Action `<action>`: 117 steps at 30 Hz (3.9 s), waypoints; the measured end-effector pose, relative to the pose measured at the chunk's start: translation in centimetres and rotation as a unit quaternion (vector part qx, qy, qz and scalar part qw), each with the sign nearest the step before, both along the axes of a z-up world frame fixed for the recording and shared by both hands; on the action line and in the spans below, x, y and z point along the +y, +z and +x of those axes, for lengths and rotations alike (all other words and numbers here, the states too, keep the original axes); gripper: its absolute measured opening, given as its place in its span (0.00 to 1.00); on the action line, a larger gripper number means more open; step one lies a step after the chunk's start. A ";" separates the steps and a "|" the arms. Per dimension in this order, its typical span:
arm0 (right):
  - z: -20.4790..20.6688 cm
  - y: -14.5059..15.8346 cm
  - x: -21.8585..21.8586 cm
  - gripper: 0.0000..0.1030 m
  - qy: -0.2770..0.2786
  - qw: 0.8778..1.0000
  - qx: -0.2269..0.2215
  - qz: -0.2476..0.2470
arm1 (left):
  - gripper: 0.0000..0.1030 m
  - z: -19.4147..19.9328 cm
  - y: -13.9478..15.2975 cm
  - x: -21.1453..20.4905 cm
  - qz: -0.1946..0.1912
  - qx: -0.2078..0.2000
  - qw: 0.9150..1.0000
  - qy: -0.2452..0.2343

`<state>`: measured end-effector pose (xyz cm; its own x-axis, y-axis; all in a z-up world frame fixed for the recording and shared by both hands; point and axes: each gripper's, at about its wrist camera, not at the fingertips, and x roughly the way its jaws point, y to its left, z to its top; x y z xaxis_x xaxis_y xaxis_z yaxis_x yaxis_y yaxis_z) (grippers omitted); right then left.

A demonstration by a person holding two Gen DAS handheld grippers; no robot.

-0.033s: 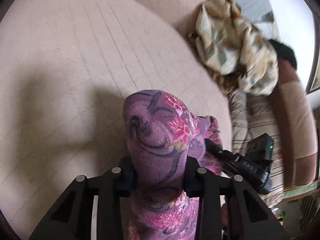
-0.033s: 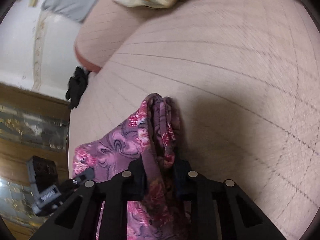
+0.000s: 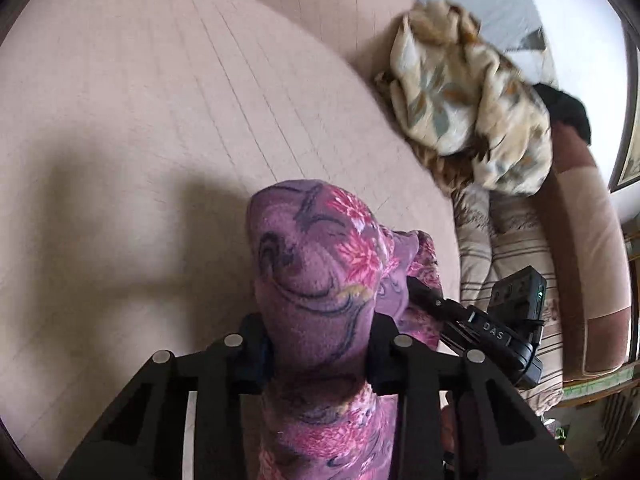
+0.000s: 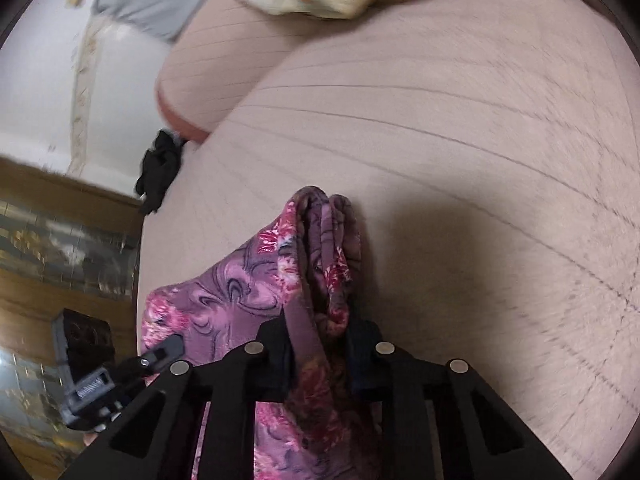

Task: Fold small clothes

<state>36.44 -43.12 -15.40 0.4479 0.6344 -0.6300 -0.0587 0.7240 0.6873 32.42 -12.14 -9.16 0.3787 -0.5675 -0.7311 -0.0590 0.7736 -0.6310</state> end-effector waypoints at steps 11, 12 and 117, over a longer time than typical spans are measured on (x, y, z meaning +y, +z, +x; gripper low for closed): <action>4.3 5.1 14.2 0.20 0.074 0.996 -0.037 0.040 | 0.32 4.4 7.5 12.3 0.069 -0.059 0.994 0.054; 5.7 4.7 15.2 0.21 0.071 0.996 -0.032 0.046 | 0.32 5.3 7.5 12.5 0.078 -0.061 0.994 0.051; -16.9 0.4 15.4 0.11 0.053 0.996 -0.050 0.042 | 0.13 -13.1 -0.1 18.5 0.060 -0.050 0.997 0.029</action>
<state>19.54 -27.73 -15.00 0.4330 0.7301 -0.5285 -0.2028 0.6503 0.7321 19.31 6.39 -9.24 0.4836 -0.4538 -0.7485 -0.0470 0.8404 -0.5399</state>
